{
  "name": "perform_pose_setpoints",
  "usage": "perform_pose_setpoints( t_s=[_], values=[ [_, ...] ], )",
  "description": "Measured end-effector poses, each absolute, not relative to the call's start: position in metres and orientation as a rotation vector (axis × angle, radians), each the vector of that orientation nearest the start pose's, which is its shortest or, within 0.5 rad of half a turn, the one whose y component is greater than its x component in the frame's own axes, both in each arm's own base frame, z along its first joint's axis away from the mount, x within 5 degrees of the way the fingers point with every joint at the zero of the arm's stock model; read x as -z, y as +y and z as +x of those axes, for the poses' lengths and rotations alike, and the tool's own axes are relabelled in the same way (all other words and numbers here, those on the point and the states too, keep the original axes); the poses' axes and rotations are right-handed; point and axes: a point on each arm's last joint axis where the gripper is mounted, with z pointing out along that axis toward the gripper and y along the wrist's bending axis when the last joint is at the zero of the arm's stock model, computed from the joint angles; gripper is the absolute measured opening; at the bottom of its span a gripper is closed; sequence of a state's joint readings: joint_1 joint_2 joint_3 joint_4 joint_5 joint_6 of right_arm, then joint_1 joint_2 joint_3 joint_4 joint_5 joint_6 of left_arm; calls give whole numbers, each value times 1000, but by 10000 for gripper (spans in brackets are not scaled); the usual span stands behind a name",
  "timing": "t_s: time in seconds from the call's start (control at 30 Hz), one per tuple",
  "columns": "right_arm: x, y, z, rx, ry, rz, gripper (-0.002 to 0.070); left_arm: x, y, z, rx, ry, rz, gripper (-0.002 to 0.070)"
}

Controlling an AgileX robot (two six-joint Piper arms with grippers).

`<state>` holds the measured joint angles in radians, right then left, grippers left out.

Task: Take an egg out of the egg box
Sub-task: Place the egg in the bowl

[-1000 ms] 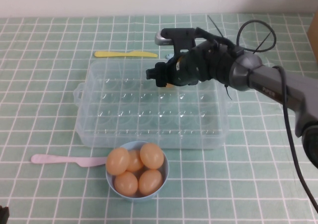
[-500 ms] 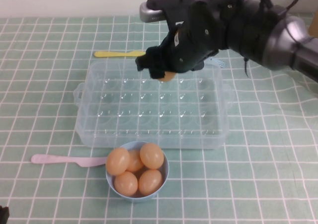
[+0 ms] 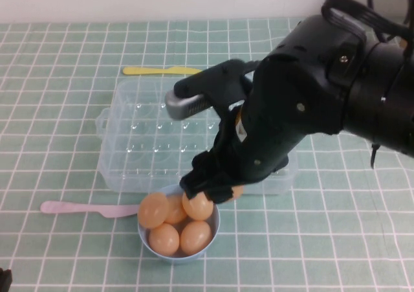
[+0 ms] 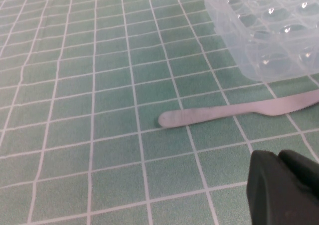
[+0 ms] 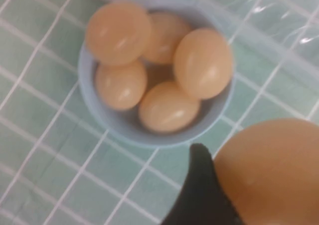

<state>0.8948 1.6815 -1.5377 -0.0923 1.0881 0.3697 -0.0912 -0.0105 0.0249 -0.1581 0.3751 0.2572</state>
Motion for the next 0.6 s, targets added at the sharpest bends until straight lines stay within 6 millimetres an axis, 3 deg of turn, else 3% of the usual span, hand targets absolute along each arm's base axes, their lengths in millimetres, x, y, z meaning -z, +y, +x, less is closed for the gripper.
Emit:
perform_pose_setpoints(
  t_s=[0.33,0.6],
  values=[
    [-302,299,217,-403,2705,-983,429,-172,-10,52,41,1855,227,-5],
    [-285,316,210,-429,2711,-1057,428,-172,-10,52,41,1855,227,-4]
  ],
)
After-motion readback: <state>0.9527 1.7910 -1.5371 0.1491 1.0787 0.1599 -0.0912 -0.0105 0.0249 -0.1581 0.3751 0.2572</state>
